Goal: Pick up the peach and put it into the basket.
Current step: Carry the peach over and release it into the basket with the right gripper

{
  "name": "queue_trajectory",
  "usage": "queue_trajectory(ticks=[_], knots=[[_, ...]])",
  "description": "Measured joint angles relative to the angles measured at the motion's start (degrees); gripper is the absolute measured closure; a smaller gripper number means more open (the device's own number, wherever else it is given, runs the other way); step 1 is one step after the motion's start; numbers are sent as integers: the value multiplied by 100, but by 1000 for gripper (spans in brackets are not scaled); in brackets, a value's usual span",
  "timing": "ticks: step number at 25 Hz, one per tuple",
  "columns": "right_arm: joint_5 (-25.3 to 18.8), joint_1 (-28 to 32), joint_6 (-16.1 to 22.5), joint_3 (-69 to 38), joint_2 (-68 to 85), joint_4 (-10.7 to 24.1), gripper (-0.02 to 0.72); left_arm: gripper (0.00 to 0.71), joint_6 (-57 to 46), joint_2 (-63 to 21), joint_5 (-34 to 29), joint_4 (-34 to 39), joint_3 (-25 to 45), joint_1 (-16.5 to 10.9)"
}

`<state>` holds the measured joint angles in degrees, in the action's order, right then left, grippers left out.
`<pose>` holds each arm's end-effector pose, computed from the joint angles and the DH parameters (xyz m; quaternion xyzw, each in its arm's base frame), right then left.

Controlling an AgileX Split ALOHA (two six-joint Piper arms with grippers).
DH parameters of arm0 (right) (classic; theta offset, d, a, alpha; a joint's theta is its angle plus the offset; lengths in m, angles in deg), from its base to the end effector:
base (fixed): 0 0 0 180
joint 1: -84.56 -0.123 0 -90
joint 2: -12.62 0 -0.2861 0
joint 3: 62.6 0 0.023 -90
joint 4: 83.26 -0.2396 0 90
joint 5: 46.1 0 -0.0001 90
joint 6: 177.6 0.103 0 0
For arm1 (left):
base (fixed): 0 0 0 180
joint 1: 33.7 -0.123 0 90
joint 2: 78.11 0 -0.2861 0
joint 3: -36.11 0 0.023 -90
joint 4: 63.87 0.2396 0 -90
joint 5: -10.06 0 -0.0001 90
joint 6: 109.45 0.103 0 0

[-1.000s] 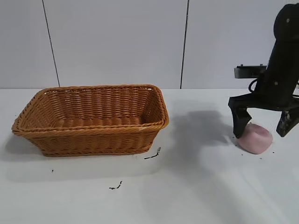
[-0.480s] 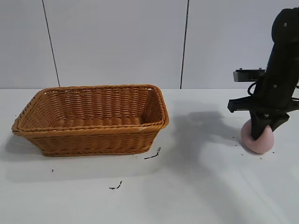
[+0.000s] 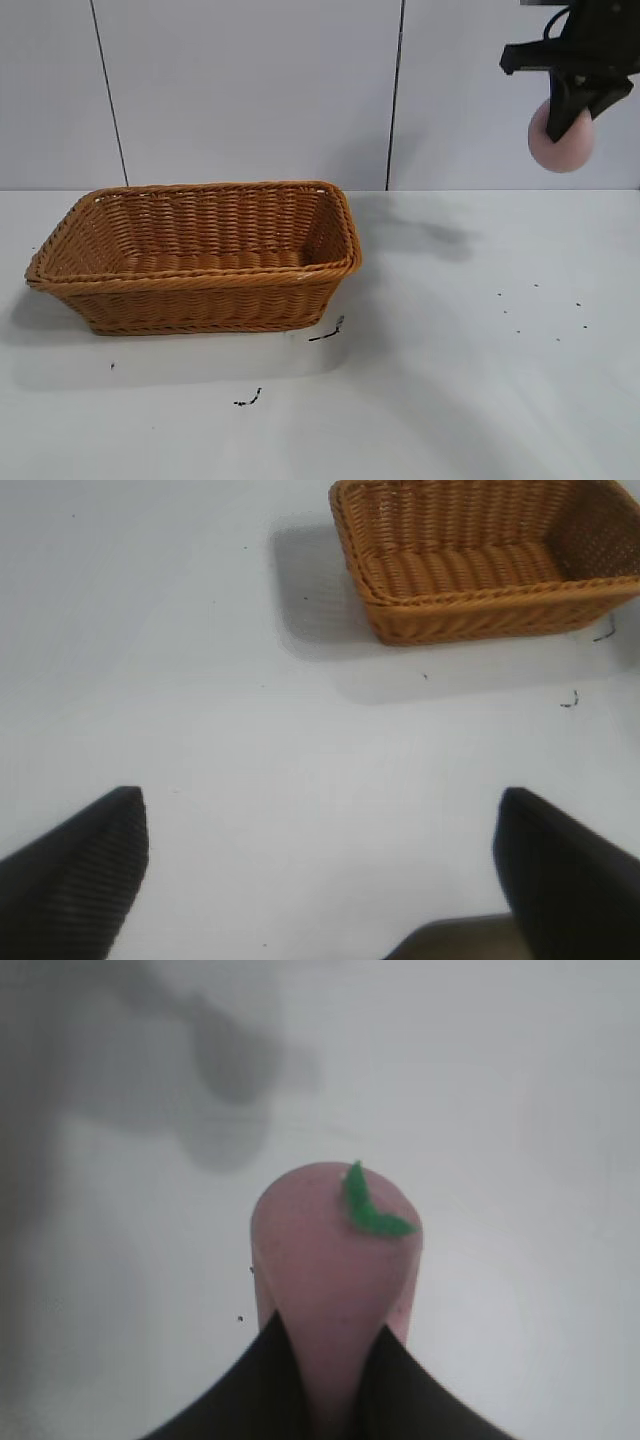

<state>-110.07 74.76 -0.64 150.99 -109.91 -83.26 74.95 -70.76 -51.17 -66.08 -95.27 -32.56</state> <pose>0.4334 0.0749 0.2999 -0.1087 0.9661 0.0138 0.2338 -0.0066 -0.0034 0.2656 0.0421 0.8524 -0.0044 0.5212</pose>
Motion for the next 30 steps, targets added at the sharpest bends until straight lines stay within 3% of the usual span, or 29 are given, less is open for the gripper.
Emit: queue_trajectory(ticks=[13, 18, 24, 27, 29, 30], knots=[[16, -2236, 0, 1420, -1103, -62, 680, 18, 0, 0, 0, 0, 0, 0], [247, -2606, 0, 1427, -1707, -61, 680, 18, 0, 0, 0, 0, 0, 0], [521, -2640, -9, 1427, -2406, -34, 673, 18, 0, 0, 0, 0, 0, 0], [521, -2640, -21, 1427, -2541, -34, 585, 18, 0, 0, 0, 0, 0, 0], [521, -2640, -21, 1427, -2548, -47, 444, 18, 0, 0, 0, 0, 0, 0], [521, -2640, -27, 1427, -2548, -47, 333, 18, 0, 0, 0, 0, 0, 0]])
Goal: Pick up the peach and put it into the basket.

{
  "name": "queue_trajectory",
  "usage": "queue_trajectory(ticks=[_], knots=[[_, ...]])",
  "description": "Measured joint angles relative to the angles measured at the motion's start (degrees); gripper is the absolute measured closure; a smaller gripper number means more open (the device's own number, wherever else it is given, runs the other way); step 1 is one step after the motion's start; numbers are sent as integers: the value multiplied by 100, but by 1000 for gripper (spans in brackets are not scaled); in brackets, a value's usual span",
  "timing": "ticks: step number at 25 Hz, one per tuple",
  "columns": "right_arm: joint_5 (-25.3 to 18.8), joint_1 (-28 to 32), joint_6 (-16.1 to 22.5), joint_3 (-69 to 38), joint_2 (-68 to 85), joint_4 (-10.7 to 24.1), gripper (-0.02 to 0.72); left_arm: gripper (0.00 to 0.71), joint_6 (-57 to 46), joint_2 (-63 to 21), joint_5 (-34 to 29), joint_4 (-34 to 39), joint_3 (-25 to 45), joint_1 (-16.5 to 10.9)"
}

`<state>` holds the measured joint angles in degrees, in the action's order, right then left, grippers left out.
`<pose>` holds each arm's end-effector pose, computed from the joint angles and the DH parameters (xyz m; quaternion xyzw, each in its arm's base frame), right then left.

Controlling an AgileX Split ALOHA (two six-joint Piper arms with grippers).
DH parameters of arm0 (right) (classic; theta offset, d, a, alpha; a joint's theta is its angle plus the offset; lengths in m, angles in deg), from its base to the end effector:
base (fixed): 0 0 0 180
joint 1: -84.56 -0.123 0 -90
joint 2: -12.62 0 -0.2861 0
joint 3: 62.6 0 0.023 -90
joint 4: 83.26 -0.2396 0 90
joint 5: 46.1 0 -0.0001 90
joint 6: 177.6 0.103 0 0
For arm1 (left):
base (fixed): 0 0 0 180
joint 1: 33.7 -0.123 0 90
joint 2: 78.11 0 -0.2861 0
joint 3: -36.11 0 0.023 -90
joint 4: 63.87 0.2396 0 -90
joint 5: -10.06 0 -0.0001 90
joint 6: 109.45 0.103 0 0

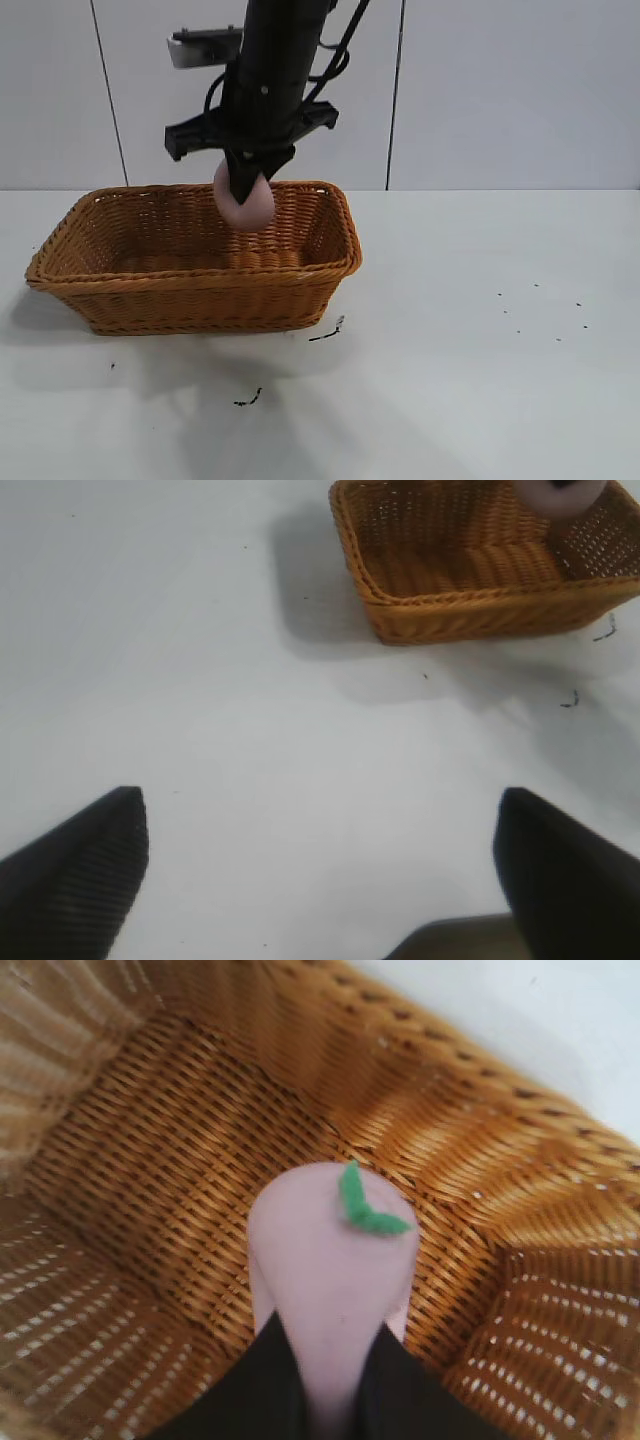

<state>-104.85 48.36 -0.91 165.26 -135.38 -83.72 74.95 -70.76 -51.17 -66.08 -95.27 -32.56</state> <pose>0.4188 0.3074 0.1589 -0.3309 0.9257 0.0555 0.1746 -0.0066 -0.0034 0.2656 0.0421 0.8524 -0.0044 0.5212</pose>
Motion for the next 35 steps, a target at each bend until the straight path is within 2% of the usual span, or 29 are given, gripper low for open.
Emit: queue_trajectory(ticks=[1, 2, 3, 6, 10, 14, 29, 35], knots=[[0, 0, 0, 0, 0, 0, 213, 18, 0, 0, 0, 0, 0, 0], [-6, 0, -13, 0, 0, 0, 129, 18, 0, 0, 0, 0, 0, 0], [-15, 0, -11, 0, 8, 0, 80, 18, 0, 0, 0, 0, 0, 0], [-36, 0, -11, 0, 127, 14, 26, 18, 0, 0, 0, 0, 0, 0], [-42, 50, -17, 6, 445, 211, 15, 18, 0, 0, 0, 0, 0, 0], [-115, 368, 1, 169, 709, 323, 14, 18, 0, 0, 0, 0, 0, 0], [-685, 3031, 95, 344, 944, 397, 14, 18, 0, 0, 0, 0, 0, 0], [-905, 3556, 123, 344, 1097, 379, 14, 18, 0, 0, 0, 0, 0, 0]])
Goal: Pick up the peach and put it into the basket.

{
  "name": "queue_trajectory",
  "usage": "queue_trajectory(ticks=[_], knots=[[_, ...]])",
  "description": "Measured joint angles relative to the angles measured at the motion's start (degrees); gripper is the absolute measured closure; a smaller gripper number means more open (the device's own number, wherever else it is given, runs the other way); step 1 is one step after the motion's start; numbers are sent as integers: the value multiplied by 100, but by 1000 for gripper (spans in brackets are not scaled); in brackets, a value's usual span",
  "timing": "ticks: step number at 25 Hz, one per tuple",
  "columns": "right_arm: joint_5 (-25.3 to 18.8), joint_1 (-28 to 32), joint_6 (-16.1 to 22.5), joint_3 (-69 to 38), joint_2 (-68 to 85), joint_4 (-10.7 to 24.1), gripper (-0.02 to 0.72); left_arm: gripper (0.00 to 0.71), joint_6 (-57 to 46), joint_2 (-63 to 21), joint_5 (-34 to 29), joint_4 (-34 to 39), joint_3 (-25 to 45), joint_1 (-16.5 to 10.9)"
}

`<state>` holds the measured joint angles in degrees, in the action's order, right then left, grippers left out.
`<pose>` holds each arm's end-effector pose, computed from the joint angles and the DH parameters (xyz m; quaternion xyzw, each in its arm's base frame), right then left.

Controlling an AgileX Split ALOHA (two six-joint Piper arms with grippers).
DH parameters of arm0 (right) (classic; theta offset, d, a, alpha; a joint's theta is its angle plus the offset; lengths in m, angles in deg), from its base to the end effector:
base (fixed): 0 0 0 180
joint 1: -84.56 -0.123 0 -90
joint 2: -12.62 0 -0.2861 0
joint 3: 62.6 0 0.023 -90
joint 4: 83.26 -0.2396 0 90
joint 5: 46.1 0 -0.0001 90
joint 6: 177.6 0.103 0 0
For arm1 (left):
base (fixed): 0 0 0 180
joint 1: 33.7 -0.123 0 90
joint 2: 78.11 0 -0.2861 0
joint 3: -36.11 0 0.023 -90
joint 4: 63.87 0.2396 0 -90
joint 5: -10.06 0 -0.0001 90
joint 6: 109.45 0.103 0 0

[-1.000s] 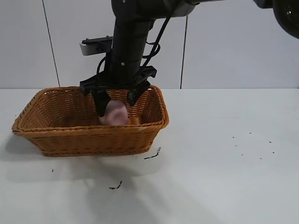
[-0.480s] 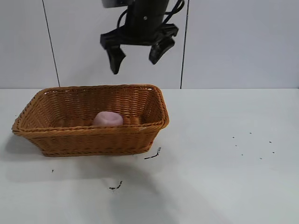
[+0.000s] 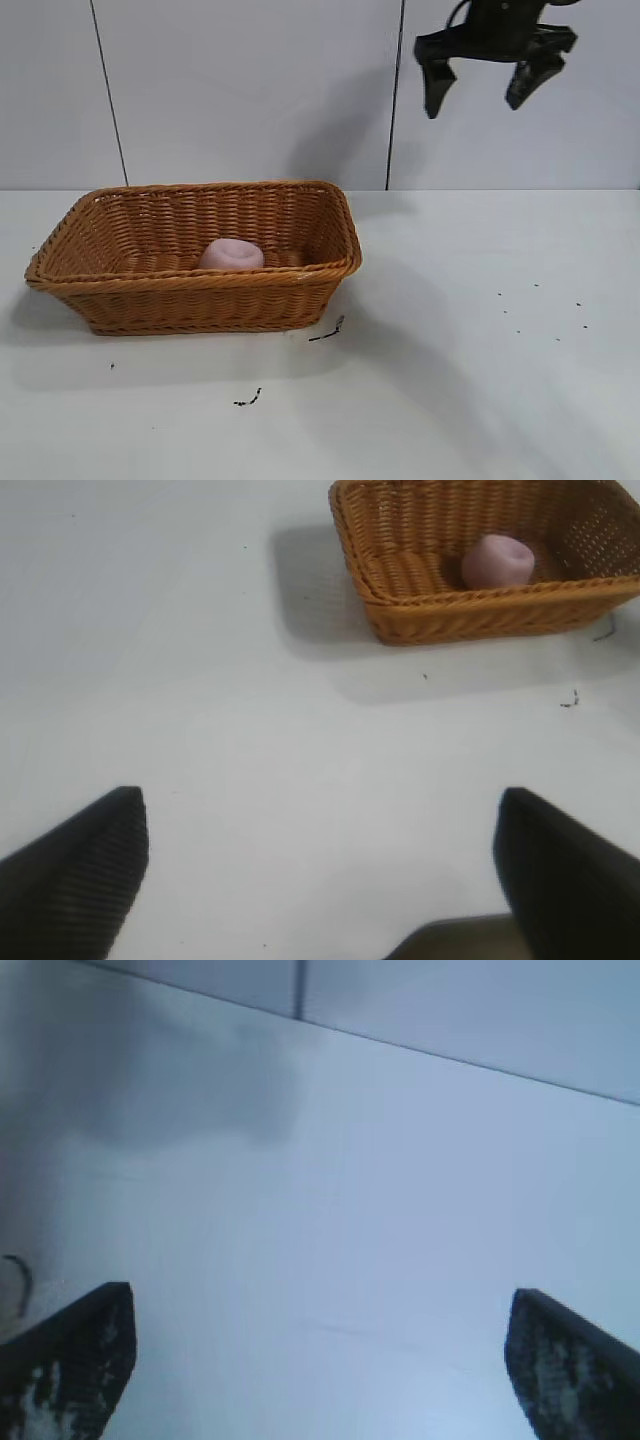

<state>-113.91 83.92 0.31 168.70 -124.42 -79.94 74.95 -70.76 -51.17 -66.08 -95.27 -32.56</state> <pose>0.4924 0.0000 0.2666 -0.0277 0.9727 -0.0315 0.2283 -0.0066 -0.0034 0.2656 0.0421 0.8524 -0.0044 0.5212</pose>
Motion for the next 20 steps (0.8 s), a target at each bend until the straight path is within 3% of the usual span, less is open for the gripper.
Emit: queue_trajectory(ticks=[9, 20], knots=[[-177, 58, 15, -810, 1156, 7, 14, 18, 0, 0, 0, 0, 0, 0], [-170, 58, 15, -4410, 4218, -124, 14, 18, 0, 0, 0, 0, 0, 0]])
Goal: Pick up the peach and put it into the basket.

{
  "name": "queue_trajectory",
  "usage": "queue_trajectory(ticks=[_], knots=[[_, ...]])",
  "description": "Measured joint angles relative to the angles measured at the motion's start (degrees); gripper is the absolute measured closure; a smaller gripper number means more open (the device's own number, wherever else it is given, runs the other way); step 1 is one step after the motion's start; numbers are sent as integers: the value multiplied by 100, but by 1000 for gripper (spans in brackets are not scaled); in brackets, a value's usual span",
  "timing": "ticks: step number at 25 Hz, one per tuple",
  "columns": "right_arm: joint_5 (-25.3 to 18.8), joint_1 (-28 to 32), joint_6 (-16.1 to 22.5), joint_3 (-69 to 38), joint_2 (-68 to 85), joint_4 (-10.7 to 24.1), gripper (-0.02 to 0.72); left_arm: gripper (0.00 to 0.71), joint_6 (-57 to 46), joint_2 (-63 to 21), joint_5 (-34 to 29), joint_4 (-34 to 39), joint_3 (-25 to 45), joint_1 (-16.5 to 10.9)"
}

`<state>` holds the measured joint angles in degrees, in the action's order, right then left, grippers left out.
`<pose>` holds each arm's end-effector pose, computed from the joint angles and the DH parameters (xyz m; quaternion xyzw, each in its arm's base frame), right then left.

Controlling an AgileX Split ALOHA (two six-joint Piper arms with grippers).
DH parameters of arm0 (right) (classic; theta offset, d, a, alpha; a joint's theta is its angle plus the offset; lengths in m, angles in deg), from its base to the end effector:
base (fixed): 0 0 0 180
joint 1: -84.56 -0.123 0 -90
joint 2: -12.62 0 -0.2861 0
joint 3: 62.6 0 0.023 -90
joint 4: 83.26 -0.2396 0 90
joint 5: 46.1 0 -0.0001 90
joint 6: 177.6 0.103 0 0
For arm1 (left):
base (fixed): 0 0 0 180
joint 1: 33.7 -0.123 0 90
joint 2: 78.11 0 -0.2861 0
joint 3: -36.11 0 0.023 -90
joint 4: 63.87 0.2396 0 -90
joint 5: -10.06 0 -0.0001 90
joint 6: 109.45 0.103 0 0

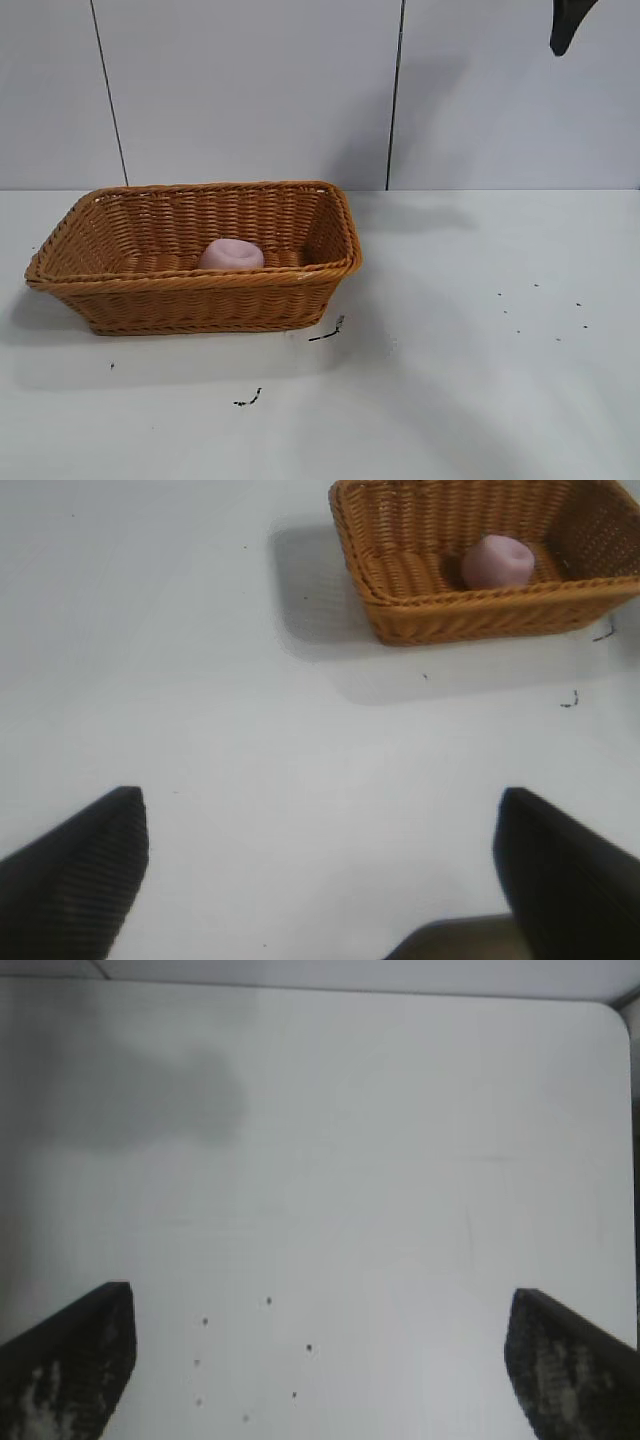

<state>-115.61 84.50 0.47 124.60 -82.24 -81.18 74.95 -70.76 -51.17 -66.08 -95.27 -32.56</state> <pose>0.3026 -0.0032 0.3459 -0.0199 0.9799 -0.0211 0.1976 -0.0066 -0.0034 0.2656 0.0421 0.8524 -0.0044 0.5212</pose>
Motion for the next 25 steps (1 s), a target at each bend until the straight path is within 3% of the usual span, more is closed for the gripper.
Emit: queue_trajectory(ticks=[9, 13, 19, 25], knots=[[-15, 0, -34, -3235, 2961, -26, 14, 18, 0, 0, 0, 0, 0, 0], [267, 0, -90, -4332, 4458, -128, 14, 18, 0, 0, 0, 0, 0, 0], [940, 0, -129, -5456, 6706, -208, 14, 18, 0, 0, 0, 0, 0, 0], [1111, 0, -134, -5571, 8354, -208, 14, 18, 0, 0, 0, 0, 0, 0]])
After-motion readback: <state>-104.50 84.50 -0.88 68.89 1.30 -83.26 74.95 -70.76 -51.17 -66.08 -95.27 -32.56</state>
